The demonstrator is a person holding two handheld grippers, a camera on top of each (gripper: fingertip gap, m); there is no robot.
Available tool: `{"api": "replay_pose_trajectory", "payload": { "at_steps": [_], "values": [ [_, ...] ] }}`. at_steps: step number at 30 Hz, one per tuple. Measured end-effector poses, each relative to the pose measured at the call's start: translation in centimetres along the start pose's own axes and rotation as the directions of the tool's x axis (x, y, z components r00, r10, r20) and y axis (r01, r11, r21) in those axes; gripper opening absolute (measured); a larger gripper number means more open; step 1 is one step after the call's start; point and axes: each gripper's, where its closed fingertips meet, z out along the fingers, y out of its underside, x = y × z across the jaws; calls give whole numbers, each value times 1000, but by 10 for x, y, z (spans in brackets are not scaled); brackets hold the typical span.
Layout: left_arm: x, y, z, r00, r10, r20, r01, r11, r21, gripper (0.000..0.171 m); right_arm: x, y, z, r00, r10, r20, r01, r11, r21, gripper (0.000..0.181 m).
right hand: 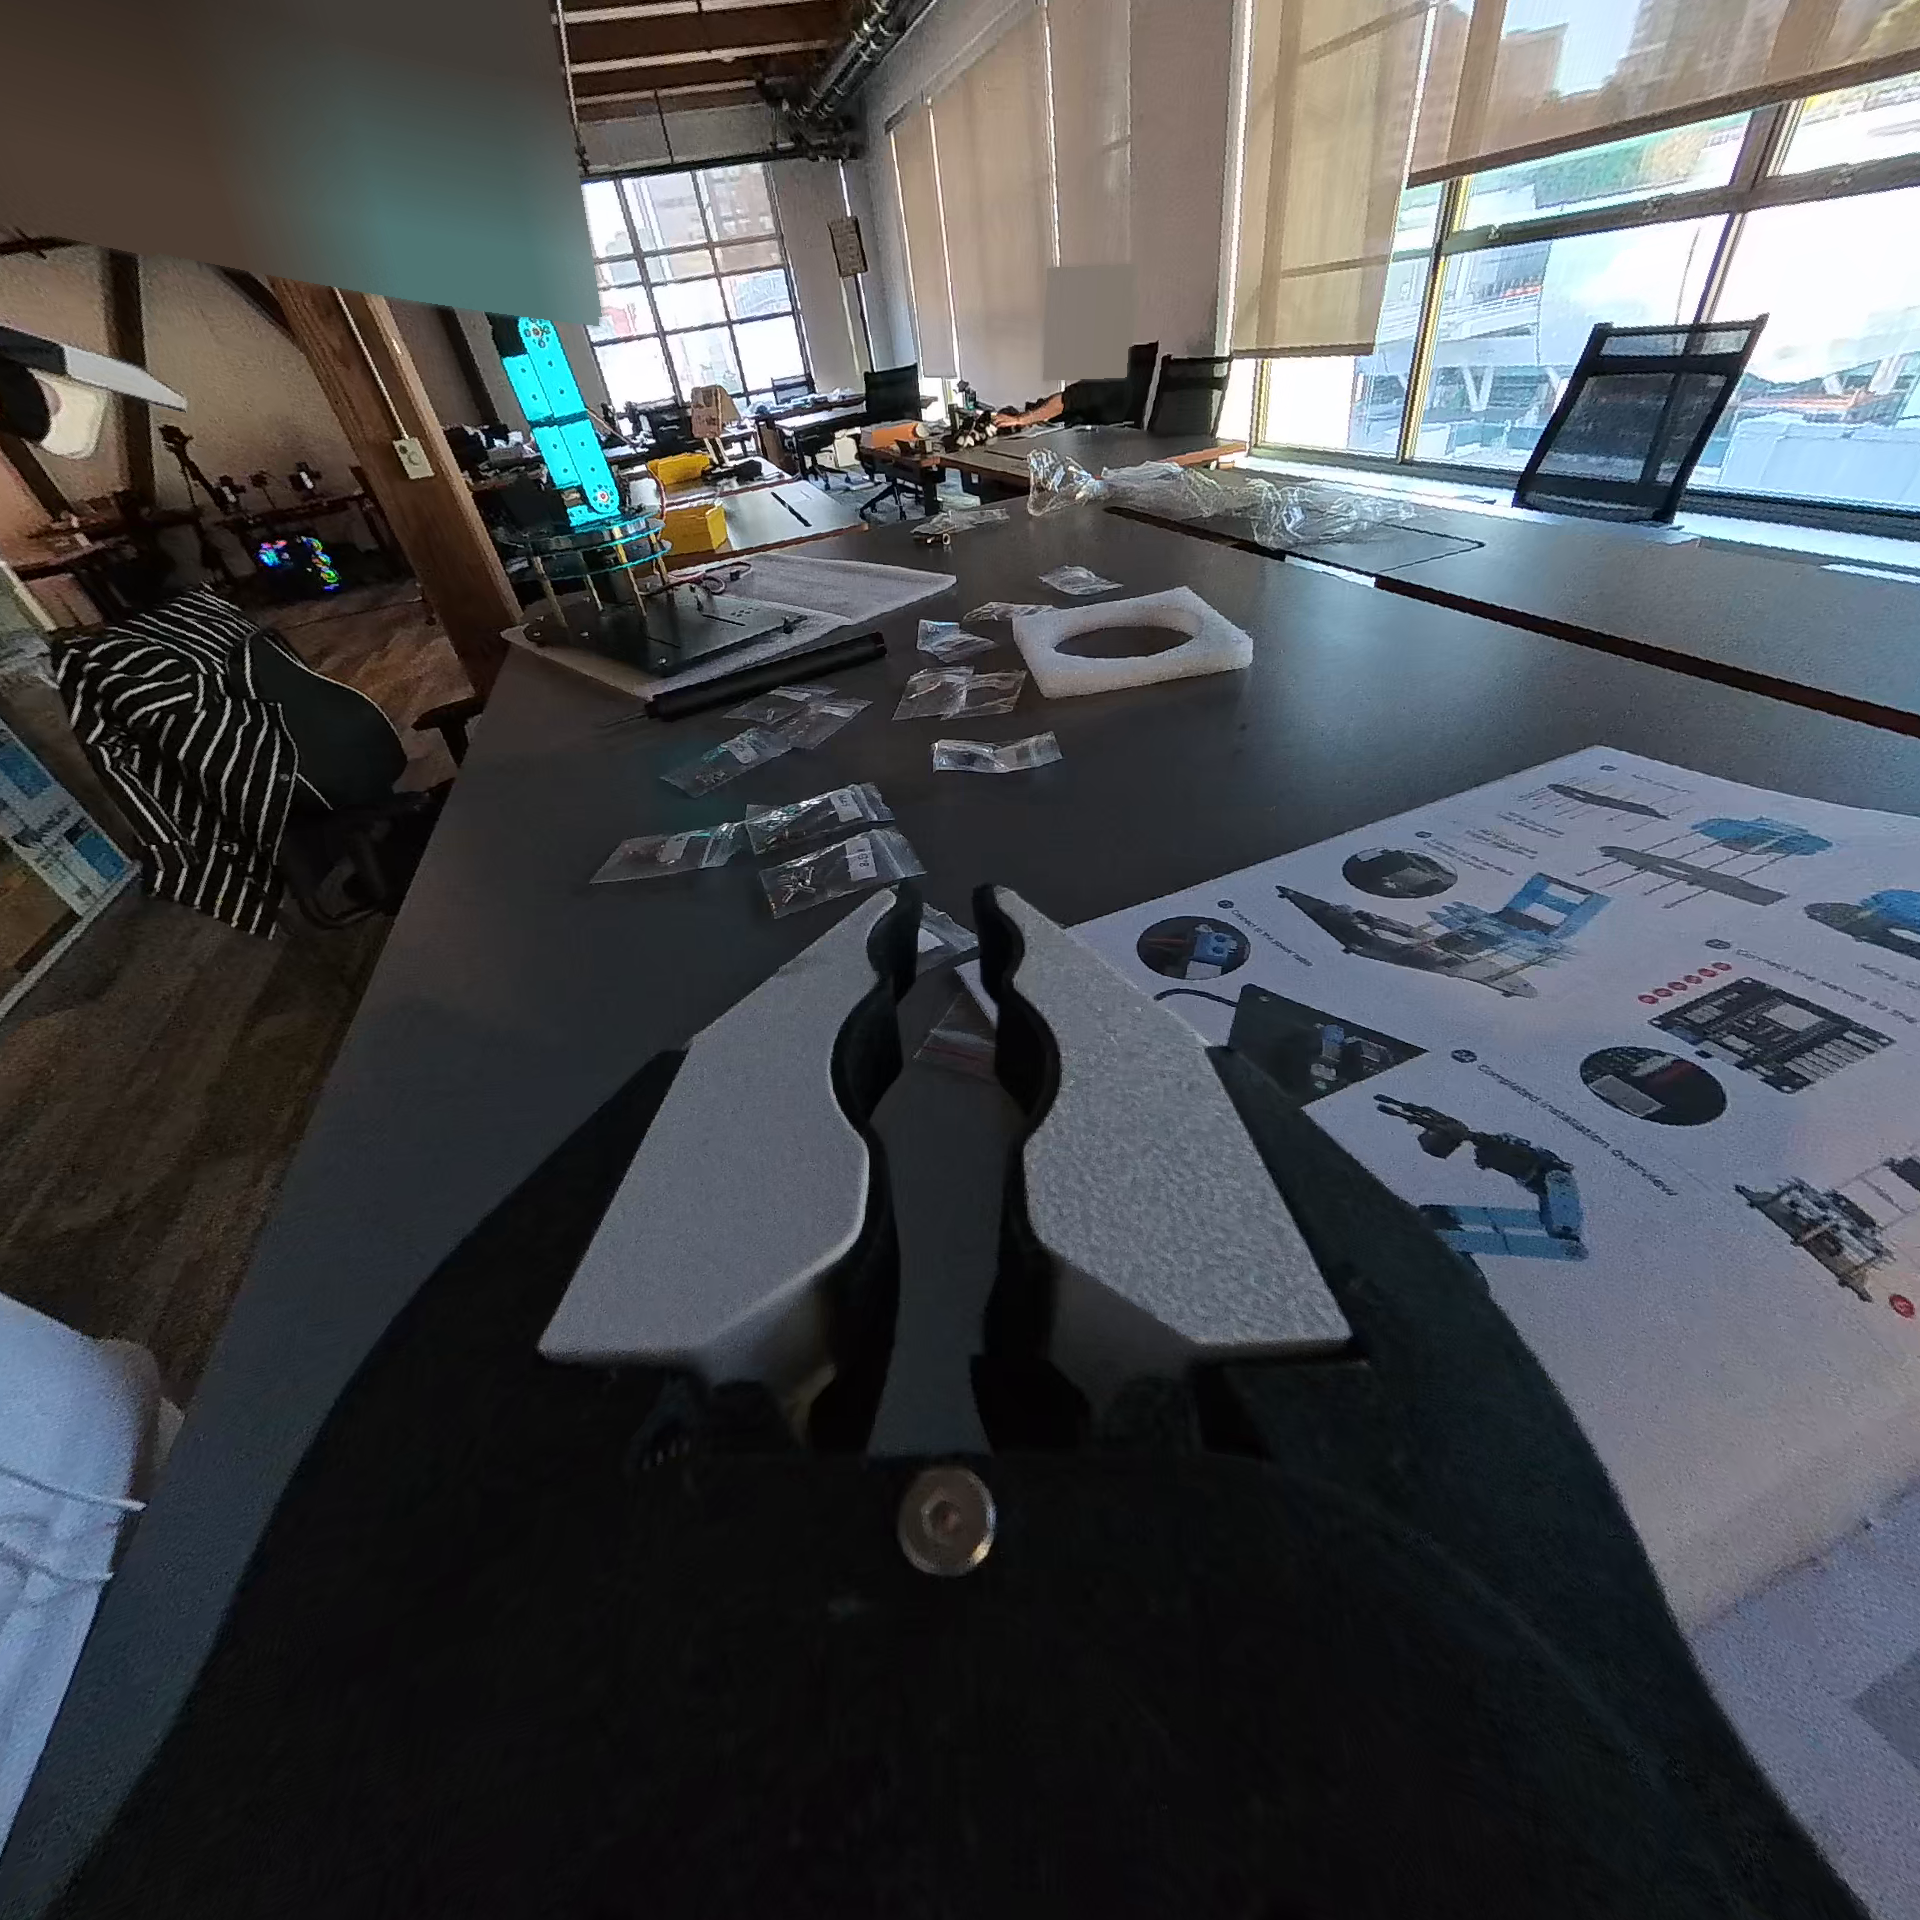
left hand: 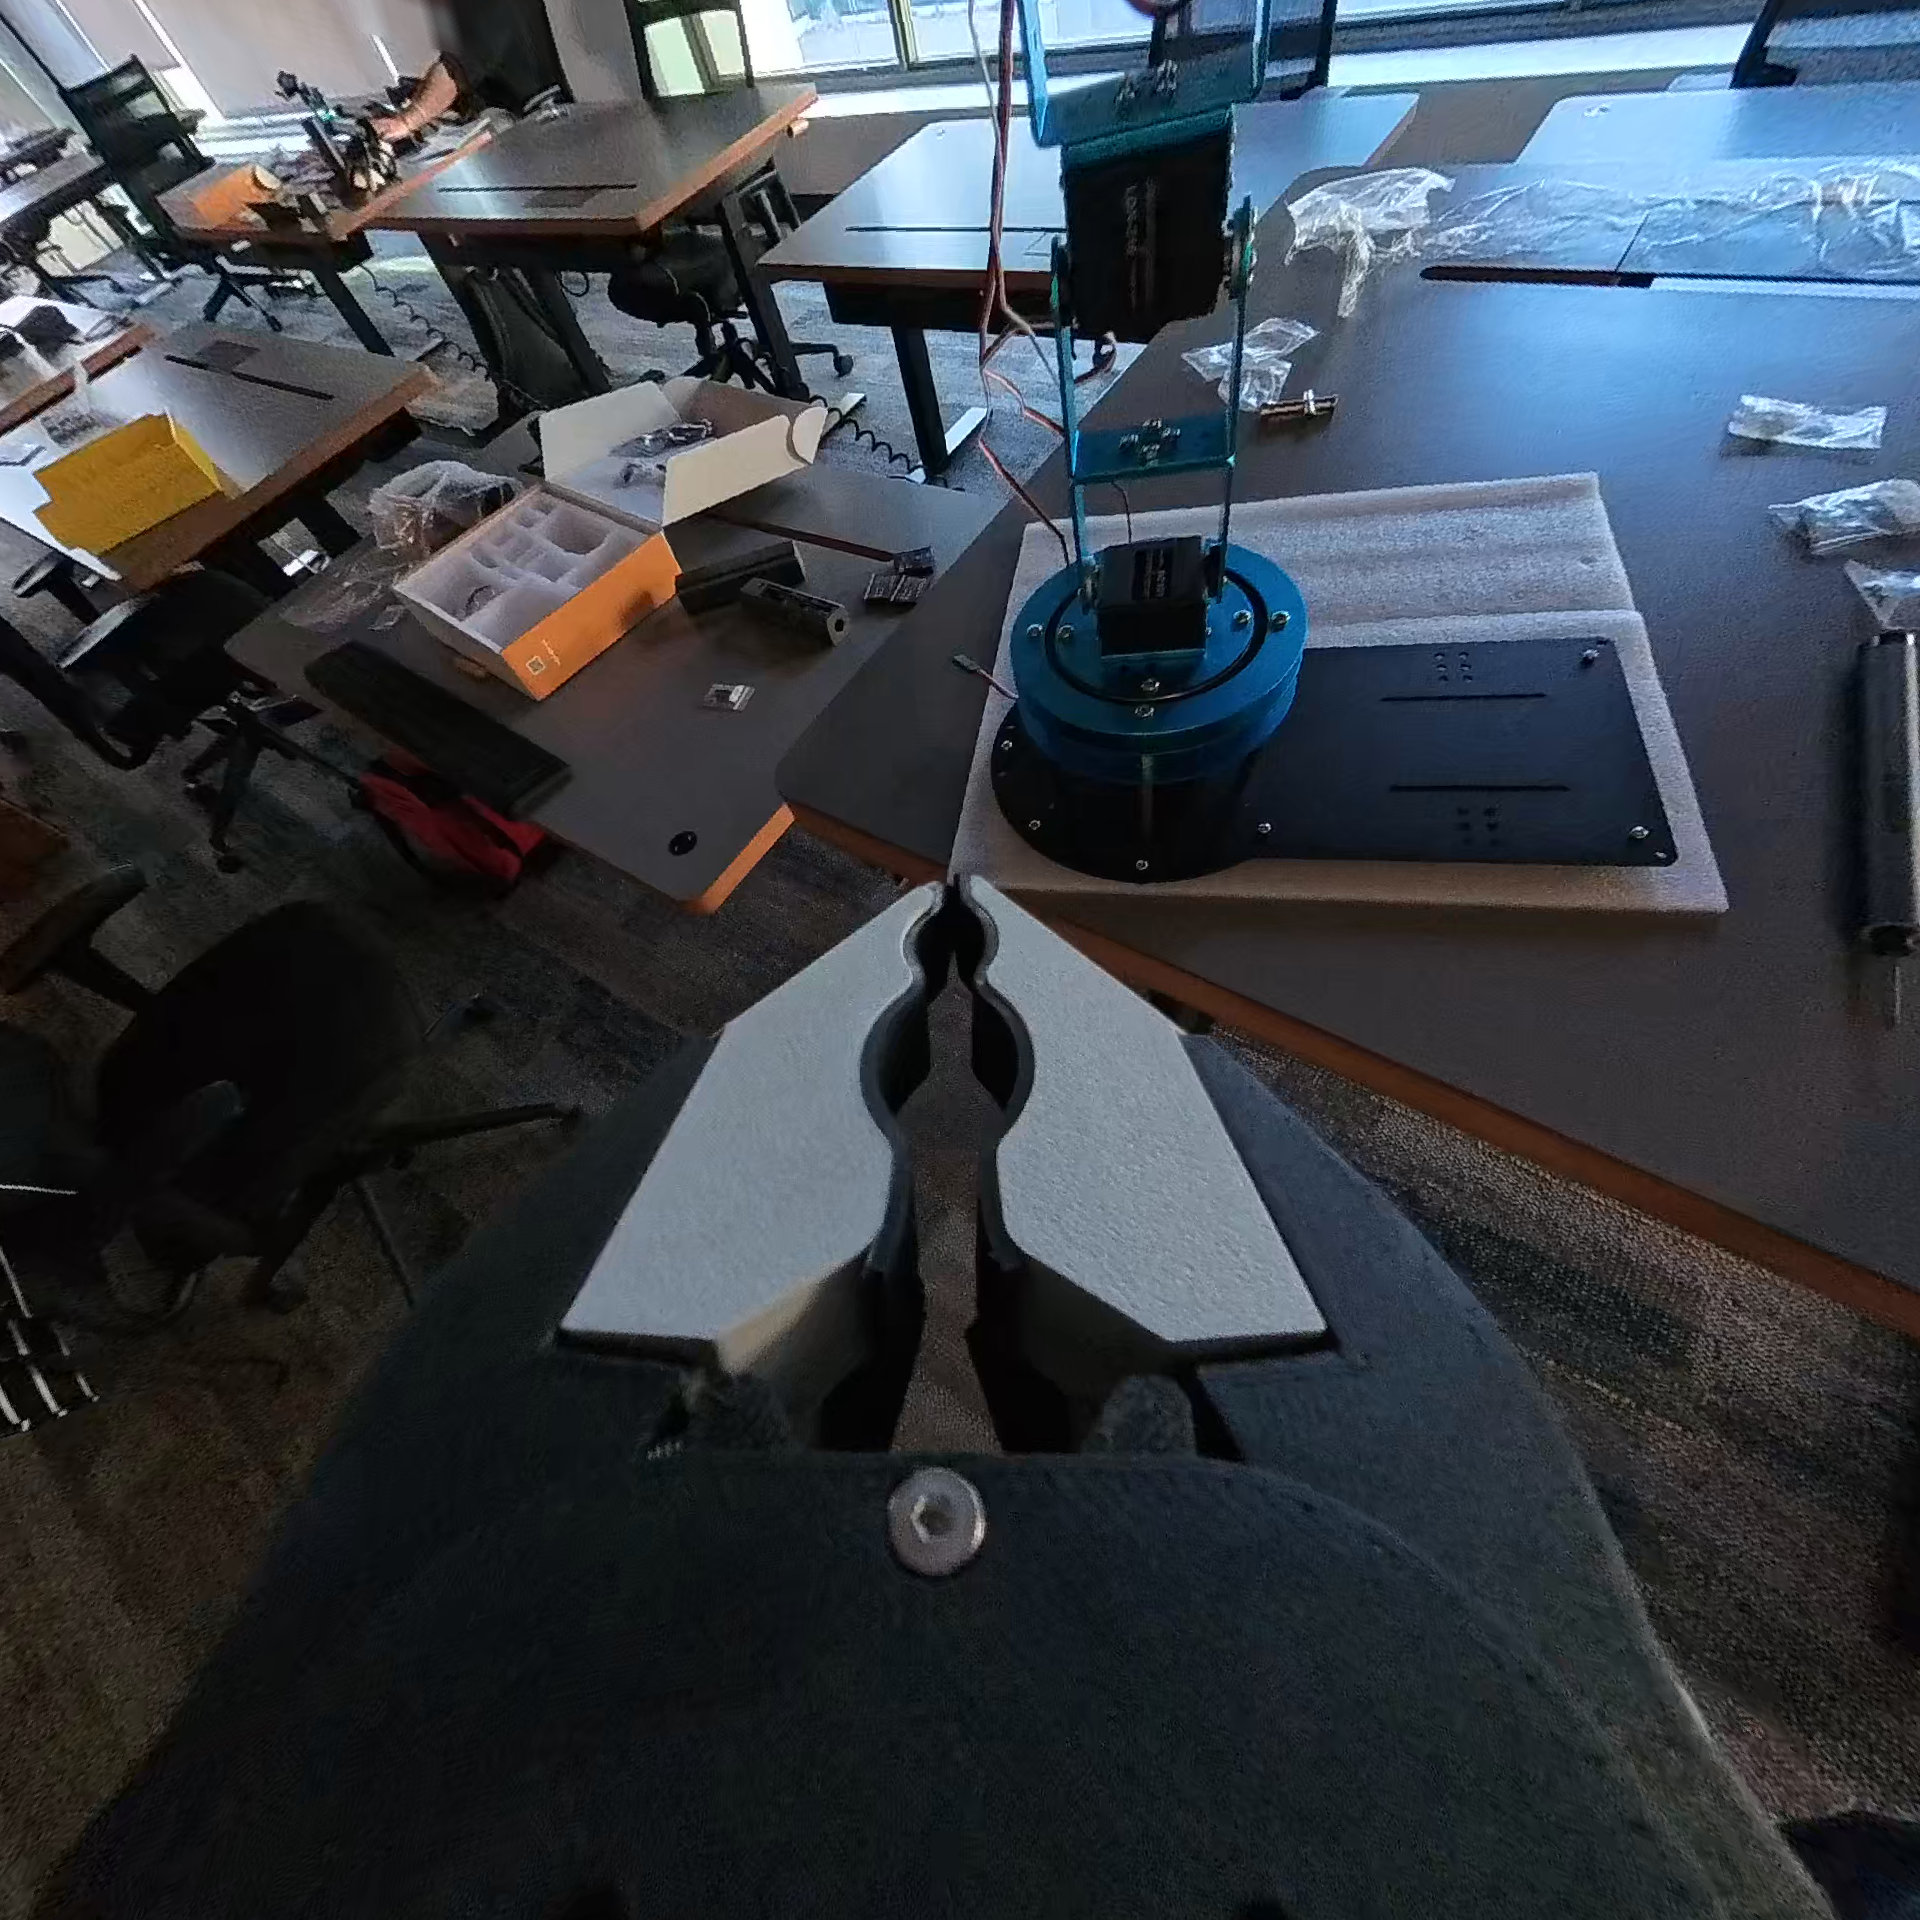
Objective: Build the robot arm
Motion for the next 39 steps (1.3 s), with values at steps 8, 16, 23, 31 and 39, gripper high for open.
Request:
{"api": "replay_pose_trajectory", "payload": {
  "at_steps": [8,16,23,31,39],
  "values": [
    [-2,3,-3,1000,-2,3,2,1000,-10,0,1,-1,0,1000,2,-5,-2,1000,5,9],
    [-6,10,-7,1000,5,1,-5,1000,-20,0,2,-1,-1,1000,4,-10,-4,1000,7,9],
    [-13,21,-14,1000,-17,11,18,999,-30,0,2,-1,-1,1000,2,-11,-2,1000,6,9],
    [-23,29,-22,999,-32,26,33,999,-31,0,-1,1,1,999,-32,-14,32,999,-7,9],
    [-24,32,-23,999,-37,20,37,999,-33,0,-2,2,1,999,-43,-15,43,999,-12,9]
  ]
}}
